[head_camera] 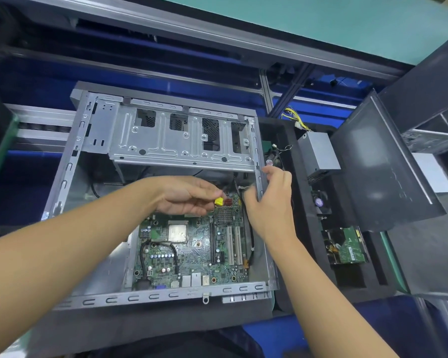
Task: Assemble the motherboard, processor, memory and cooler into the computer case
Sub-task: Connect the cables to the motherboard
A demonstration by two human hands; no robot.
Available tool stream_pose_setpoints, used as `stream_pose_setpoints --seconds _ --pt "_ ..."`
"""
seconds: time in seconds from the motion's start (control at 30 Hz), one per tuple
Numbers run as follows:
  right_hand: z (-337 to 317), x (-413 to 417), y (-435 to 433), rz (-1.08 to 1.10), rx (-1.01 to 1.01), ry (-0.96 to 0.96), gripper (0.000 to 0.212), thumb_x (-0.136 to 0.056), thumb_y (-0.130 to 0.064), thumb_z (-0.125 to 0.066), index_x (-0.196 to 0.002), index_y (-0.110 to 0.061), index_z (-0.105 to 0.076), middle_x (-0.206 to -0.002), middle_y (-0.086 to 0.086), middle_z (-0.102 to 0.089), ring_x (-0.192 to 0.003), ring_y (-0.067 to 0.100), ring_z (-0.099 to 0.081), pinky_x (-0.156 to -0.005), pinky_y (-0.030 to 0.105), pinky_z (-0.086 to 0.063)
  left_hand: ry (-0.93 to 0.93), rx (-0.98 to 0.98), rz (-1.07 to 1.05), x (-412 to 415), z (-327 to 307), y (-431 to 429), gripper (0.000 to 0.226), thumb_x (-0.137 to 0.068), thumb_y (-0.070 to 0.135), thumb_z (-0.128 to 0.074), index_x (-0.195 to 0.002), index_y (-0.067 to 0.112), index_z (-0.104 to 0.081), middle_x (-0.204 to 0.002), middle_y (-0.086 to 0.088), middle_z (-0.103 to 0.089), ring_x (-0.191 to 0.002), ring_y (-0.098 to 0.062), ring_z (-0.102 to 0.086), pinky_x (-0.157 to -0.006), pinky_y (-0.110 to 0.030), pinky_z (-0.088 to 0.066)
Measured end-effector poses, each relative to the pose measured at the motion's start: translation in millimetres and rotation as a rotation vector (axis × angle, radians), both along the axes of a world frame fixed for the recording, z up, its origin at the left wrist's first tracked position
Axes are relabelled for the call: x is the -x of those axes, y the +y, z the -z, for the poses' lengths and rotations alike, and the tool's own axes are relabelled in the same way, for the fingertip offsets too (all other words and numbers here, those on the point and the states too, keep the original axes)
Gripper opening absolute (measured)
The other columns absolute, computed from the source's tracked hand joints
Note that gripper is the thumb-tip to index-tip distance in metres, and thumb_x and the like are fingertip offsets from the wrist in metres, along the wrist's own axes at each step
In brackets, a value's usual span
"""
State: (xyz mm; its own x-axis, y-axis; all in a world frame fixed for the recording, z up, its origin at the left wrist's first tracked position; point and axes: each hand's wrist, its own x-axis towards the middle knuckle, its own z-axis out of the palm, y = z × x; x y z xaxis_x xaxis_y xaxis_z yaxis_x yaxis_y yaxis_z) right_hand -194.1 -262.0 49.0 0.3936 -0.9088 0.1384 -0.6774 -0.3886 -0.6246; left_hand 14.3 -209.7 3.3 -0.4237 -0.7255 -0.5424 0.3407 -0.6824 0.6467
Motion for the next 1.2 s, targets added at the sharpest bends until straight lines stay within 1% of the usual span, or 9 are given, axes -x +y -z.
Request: stream_pose_setpoints --seconds 0.3,0.37,0.47,0.57,0.67,0.8,0.9,1.03,1.2 --pt "-0.1 0.1 -2.8 0.027 -0.060 -0.083 0.036 -0.095 -0.008 -0.054 -0.129 -0.010 -0.044 -0.119 0.000 -0.041 -0.113 0.018 -0.045 -0.097 0.035 -0.043 -0.114 0.047 0.203 -0.2 25.5 -13.2 0.020 -0.085 0.017 -0.069 -0.104 0.014 -0.072 -0.088 0.002 -0.067 -0.080 -0.011 -0.063 -0.074 -0.022 -0.055" --pt "0.6 0.3 -2.9 0.028 -0.055 -0.080 0.035 -0.095 -0.008 -0.053 -0.129 -0.011 -0.044 -0.118 0.000 -0.041 -0.112 0.018 -0.045 -0.096 0.035 -0.043 -0.285 0.099 0.213 0.2 30.8 -13.8 0.009 -0.087 0.019 -0.069 -0.096 0.018 -0.073 -0.085 0.004 -0.068 -0.075 -0.008 -0.065 -0.077 -0.024 -0.056" --pt "1.2 0.5 -3.7 0.044 -0.065 -0.081 0.033 -0.094 -0.011 -0.053 -0.126 -0.016 -0.044 -0.116 -0.002 -0.042 -0.109 0.016 -0.046 -0.092 0.035 -0.044 -0.620 0.256 0.261 8.7 32.0 -16.7 0.004 -0.087 0.029 -0.069 -0.089 0.027 -0.072 -0.083 0.011 -0.073 -0.070 -0.005 -0.066 -0.068 -0.019 -0.053" --pt "2.1 0.4 -4.0 0.054 -0.073 -0.087 0.032 -0.094 -0.010 -0.053 -0.123 -0.018 -0.043 -0.117 0.000 -0.044 -0.108 0.016 -0.047 -0.089 0.031 -0.042 -0.782 0.332 0.184 25.2 29.3 -29.4 0.006 -0.084 0.033 -0.072 -0.086 0.030 -0.068 -0.089 0.009 -0.071 -0.066 -0.007 -0.066 -0.060 -0.022 -0.050" --pt "2.4 0.8 -4.6 0.057 -0.080 -0.076 0.032 -0.094 -0.011 -0.053 -0.122 -0.021 -0.042 -0.118 -0.001 -0.044 -0.106 0.014 -0.047 -0.083 0.026 -0.038 -0.974 0.395 0.163 34.1 24.5 -42.7 0.015 -0.083 0.044 -0.071 -0.078 0.038 -0.059 -0.078 0.017 -0.063 -0.059 -0.004 -0.059 -0.055 -0.024 -0.039" --pt "2.6 1.4 -5.2 0.054 -0.085 -0.066 0.031 -0.095 -0.012 -0.053 -0.123 -0.020 -0.043 -0.118 -0.001 -0.043 -0.105 0.014 -0.047 -0.083 0.026 -0.040 -1.195 0.376 0.182 42.5 28.1 -54.5 0.036 -0.088 0.056 -0.059 -0.067 0.028 -0.050 -0.064 0.009 -0.053 -0.059 -0.006 -0.049 -0.050 -0.027 -0.029" --pt "3.5 1.5 -5.8 0.061 -0.079 -0.061 0.033 -0.094 -0.012 -0.054 -0.125 -0.016 -0.044 -0.118 -0.001 -0.043 -0.106 0.013 -0.046 -0.084 0.025 -0.040 -1.235 0.310 0.184 49.1 32.6 -56.5 0.043 -0.090 0.059 -0.054 -0.068 0.022 -0.051 -0.068 0.005 -0.052 -0.063 -0.010 -0.047 -0.052 -0.027 -0.030" --pt "3.8 1.5 -6.1 0.058 -0.084 -0.063 0.034 -0.094 -0.013 -0.054 -0.126 -0.016 -0.045 -0.118 0.000 -0.044 -0.107 0.016 -0.049 -0.085 0.029 -0.044 -1.224 0.351 0.047 62.8 43.9 -49.8 0.028 -0.087 0.050 -0.064 -0.094 0.023 -0.066 -0.087 0.003 -0.065 -0.085 -0.016 -0.061 -0.071 -0.029 -0.044" --pt "4.4 2.1 -6.5 0.071 -0.084 -0.069 0.034 -0.093 -0.014 -0.054 -0.126 -0.017 -0.045 -0.119 0.003 -0.047 -0.108 0.021 -0.051 -0.088 0.036 -0.048 -1.267 0.468 -0.004 64.8 49.4 -42.8 0.021 -0.079 0.048 -0.073 -0.076 0.031 -0.061 -0.096 0.012 -0.065 -0.099 -0.013 -0.057 -0.083 -0.033 -0.039"
